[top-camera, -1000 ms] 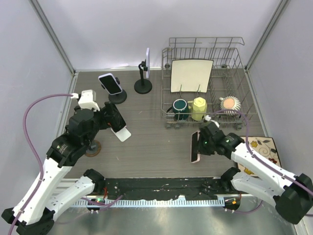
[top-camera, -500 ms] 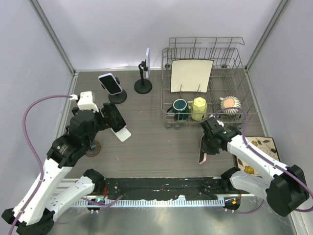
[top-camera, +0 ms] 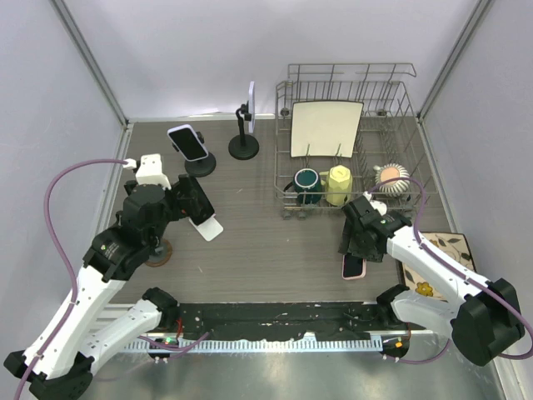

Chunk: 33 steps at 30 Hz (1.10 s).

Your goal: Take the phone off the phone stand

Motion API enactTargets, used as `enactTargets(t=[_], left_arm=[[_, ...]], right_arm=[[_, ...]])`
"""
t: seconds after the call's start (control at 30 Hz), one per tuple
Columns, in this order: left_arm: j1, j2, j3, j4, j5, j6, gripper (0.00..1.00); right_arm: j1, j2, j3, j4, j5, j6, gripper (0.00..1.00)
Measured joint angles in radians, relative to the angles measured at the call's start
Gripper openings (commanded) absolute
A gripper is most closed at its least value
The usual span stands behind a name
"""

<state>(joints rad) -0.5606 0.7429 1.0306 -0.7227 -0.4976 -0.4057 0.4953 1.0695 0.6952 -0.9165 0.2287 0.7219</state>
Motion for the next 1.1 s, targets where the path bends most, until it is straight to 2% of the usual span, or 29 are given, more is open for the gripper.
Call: enactTargets(t=[0.2, 0.33, 0.43, 0.67, 0.93, 1.1], left_arm=[[0.000, 0.022, 0.000, 0.005, 0.000, 0.004, 1.00], [0.000, 0.030, 0.000, 0.011, 0.000, 0.009, 1.00], [0.000, 0.030, 0.000, 0.016, 0.000, 0.014, 1.00], [0.000, 0.032, 0.000, 0.016, 0.000, 0.018, 1.00], [0.000, 0.078, 0.006, 0.023, -0.008, 0.013, 1.00], [0.011, 0.183, 0.055, 0.021, -0.042, -0.046, 1.00]], right_arm=[[-0.002, 0.000, 0.001, 0.000, 0.036, 0.018, 0.80], [-0.006, 0.013, 0.001, 0.006, 0.048, 0.025, 0.91], [-0.008, 0.042, 0.001, 0.014, 0.051, 0.030, 0.96], [-0.008, 0.069, 0.008, 0.026, 0.069, 0.038, 1.00], [-0.008, -0.150, 0.103, 0.085, 0.111, -0.003, 1.00], [-0.008, -0.272, 0.134, 0.151, 0.122, -0.075, 0.99]])
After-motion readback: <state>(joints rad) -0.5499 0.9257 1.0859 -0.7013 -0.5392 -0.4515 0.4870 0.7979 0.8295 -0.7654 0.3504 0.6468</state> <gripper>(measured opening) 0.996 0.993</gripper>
